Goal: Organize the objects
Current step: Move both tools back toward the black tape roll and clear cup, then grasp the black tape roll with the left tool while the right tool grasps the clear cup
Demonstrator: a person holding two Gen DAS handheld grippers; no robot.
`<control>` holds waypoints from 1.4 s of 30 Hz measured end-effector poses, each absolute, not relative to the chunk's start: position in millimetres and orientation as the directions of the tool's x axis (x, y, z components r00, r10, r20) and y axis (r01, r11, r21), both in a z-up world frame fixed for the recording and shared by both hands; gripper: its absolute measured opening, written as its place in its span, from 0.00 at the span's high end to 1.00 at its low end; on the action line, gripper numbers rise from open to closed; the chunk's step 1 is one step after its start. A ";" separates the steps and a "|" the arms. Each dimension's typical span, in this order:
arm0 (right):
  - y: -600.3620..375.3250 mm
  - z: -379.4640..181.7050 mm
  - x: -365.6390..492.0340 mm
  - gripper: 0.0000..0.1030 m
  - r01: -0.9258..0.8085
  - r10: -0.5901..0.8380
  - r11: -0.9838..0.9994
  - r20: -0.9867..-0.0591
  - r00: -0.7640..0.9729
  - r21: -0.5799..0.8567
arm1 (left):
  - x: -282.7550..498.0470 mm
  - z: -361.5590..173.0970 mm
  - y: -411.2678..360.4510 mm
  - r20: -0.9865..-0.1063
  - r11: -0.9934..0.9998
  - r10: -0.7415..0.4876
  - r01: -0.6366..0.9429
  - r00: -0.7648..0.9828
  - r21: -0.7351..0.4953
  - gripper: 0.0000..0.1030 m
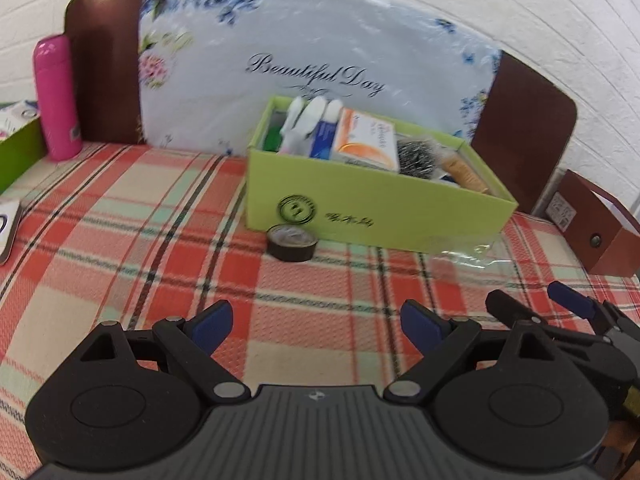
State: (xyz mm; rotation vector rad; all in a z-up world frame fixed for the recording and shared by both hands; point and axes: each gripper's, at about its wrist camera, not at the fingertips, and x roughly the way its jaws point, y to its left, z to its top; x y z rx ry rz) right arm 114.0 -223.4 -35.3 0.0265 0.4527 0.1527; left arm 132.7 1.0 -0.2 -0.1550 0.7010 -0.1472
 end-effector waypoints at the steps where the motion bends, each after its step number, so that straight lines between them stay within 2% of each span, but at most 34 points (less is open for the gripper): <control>1: -222.3 -37.8 117.4 0.00 -0.146 0.155 0.988 -0.434 0.887 0.054 | 133.8 -2.3 5.3 -0.630 0.979 -0.178 0.070 0.756 -0.193 0.09; 7: -212.7 -45.1 137.2 0.01 -0.199 0.186 0.980 -0.431 0.883 0.015 | 149.5 -12.6 19.1 -0.641 0.978 -0.148 0.014 0.753 -0.210 0.09; 10: -207.5 -45.4 144.6 0.05 -0.212 0.192 0.977 -0.435 0.880 0.002 | 160.6 -15.5 19.3 -0.645 0.978 -0.142 0.005 0.751 -0.209 0.09; 13: -205.0 -44.5 145.0 0.18 -0.240 0.228 0.970 -0.435 0.871 0.027 | 174.1 -17.8 17.1 -0.644 0.978 -0.140 0.003 0.752 -0.210 0.09; 15: -203.1 -44.5 141.7 0.32 -0.259 0.248 0.965 -0.435 0.866 0.034 | 184.1 -19.5 14.2 -0.643 0.979 -0.140 0.006 0.753 -0.206 0.09; 17: -201.2 -45.1 138.7 0.53 -0.271 0.257 0.962 -0.439 0.861 0.031 | 193.9 -20.6 11.3 -0.646 0.980 -0.136 0.008 0.751 -0.197 0.09; 19: -199.7 -45.8 136.0 0.63 -0.290 0.277 0.956 -0.450 0.849 0.042 | 203.3 -21.6 8.7 -0.644 0.981 -0.139 0.014 0.752 -0.195 0.09; 25: -188.6 -47.2 129.2 0.80 -0.338 0.318 0.940 -0.459 0.830 0.041 | 231.5 -23.8 2.1 -0.646 0.981 -0.142 0.018 0.750 -0.195 0.09; 28: -183.2 -47.6 125.5 0.81 -0.346 0.320 0.938 -0.459 0.829 0.029 | 242.0 -27.4 -3.3 -0.649 0.982 -0.146 0.028 0.746 -0.189 0.10; 29: -182.3 -47.9 124.8 0.88 -0.346 0.318 0.938 -0.461 0.828 0.027 | 244.9 -29.5 -5.1 -0.653 0.982 -0.149 0.033 0.743 -0.186 0.12; 35: -183.2 -48.6 116.1 0.89 -0.349 0.330 0.936 -0.464 0.822 0.046 | 243.5 -38.4 -9.1 -0.647 0.984 -0.172 0.105 0.743 -0.141 0.52; 42: -179.8 -43.4 91.7 0.89 -0.375 0.357 0.926 -0.444 0.822 0.049 | 211.1 -38.4 -3.2 -0.641 0.971 -0.239 0.161 0.729 -0.179 0.52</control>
